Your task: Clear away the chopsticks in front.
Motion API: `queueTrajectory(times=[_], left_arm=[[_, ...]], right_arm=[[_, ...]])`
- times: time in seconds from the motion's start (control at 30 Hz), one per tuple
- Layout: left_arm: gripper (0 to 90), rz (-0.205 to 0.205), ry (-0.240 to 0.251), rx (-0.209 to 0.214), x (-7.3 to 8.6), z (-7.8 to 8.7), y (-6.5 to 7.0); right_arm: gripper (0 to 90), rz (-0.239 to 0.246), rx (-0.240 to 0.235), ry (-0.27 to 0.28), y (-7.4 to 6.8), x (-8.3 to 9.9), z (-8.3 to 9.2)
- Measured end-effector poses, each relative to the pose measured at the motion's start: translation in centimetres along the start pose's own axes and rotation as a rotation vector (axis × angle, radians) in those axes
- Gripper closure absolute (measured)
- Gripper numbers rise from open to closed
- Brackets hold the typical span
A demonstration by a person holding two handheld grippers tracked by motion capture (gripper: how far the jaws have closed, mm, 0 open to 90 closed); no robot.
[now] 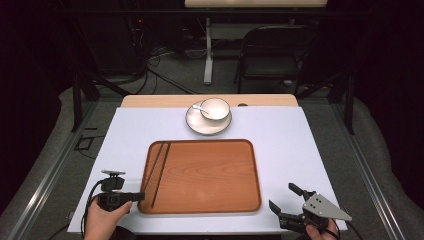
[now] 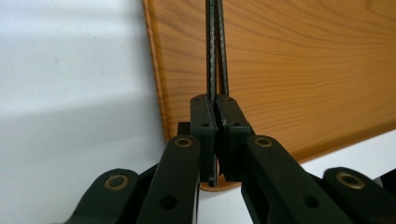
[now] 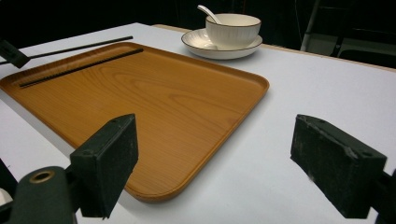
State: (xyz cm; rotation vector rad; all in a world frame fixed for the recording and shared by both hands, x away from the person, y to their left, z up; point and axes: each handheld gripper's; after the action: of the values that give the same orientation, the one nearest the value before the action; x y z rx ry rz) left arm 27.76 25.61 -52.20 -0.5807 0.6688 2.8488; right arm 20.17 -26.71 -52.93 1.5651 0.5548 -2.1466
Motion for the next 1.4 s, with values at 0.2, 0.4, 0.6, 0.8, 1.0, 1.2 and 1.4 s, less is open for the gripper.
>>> queueTrajectory(times=[0.2, 0.4, 0.6, 0.8, 1.0, 1.2, 1.4], left_arm=[[86.9, -0.004, -0.013, -0.022, -0.5, -0.6, 0.0], [86.8, -0.003, -0.018, -0.028, -0.7, -0.9, 0.1], [86.7, -0.007, -0.032, -0.037, -0.9, -1.1, 0.2], [86.5, -0.01, -0.032, -0.054, -0.9, -1.2, 0.2], [86.4, -0.012, -0.025, -0.055, -0.7, -1.3, 0.3], [85.3, -0.009, -0.027, -0.051, -0.7, -1.2, 0.3], [83.5, -0.01, -0.018, -0.046, -0.7, -1.1, 0.2]], right_arm=[[14.5, -0.001, 0.001, 0.002, 0.0, 0.0, 0.0], [14.5, 0.002, 0.001, 0.003, 0.0, 0.0, 0.1], [14.5, 0.002, 0.001, 0.004, 0.0, 0.0, 0.1], [14.5, 0.001, 0.001, 0.004, -0.1, 0.0, 0.1], [14.5, 0.0, 0.001, 0.005, -0.1, 0.0, 0.1], [14.5, -0.001, 0.001, 0.005, -0.1, 0.0, 0.1], [14.5, 0.0, 0.0, 0.004, -0.1, 0.0, 0.1]])
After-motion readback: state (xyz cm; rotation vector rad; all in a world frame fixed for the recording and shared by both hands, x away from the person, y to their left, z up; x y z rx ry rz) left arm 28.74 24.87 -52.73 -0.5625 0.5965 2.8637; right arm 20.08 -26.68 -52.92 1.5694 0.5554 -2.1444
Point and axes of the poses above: each handheld gripper's, and its own axes: z roughly backward along the jaws, x roughly out of its underside, y roughly to its right, and after that the axes turned 4 degrees about -z, right-handed
